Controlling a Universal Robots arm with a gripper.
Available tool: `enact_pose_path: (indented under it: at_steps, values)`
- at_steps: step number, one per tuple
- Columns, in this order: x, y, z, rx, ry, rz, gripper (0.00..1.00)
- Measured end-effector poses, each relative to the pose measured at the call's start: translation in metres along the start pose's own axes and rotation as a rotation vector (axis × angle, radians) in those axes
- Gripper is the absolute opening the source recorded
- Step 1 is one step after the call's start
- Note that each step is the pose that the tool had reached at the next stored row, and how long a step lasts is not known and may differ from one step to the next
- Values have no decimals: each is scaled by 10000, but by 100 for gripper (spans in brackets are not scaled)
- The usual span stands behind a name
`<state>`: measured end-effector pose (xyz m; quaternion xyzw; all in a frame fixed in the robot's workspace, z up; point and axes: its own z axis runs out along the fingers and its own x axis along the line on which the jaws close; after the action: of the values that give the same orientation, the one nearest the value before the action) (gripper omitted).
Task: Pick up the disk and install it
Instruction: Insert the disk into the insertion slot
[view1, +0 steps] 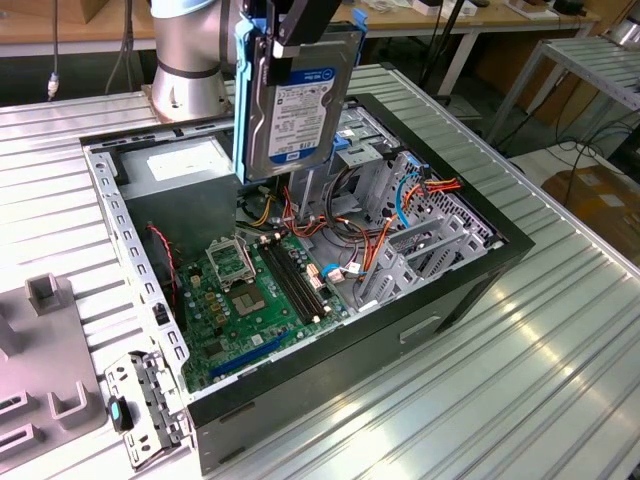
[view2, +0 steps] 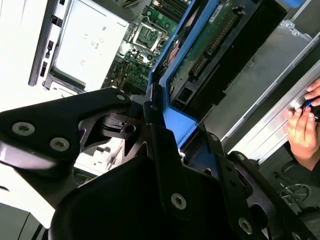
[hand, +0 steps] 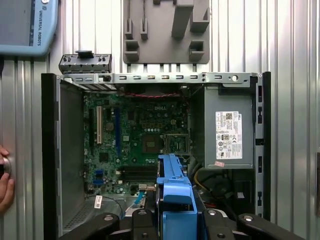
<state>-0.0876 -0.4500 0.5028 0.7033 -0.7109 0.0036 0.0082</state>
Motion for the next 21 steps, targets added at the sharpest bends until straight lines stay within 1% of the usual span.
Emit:
enact_pose_path:
  at_steps: [4, 6, 11, 14, 16, 18, 19, 20, 21]
  values:
    - [67, -1, 1, 0, 0, 1, 37]
    - [123, -1, 3, 1, -1, 1, 37]
    - [216, -2, 4, -1, 4, 0, 37]
    - [280, -7, 6, 0, 15, 0, 37]
    - [308, -23, 9, 0, 36, 0, 37]
    - [315, -74, 10, 2, 39, 2, 37]
    - [318, -138, 9, 0, 41, 1, 37]
    - [318, -182, 9, 1, 40, 0, 37]
    - [318, -258, 10, 1, 39, 1, 37]
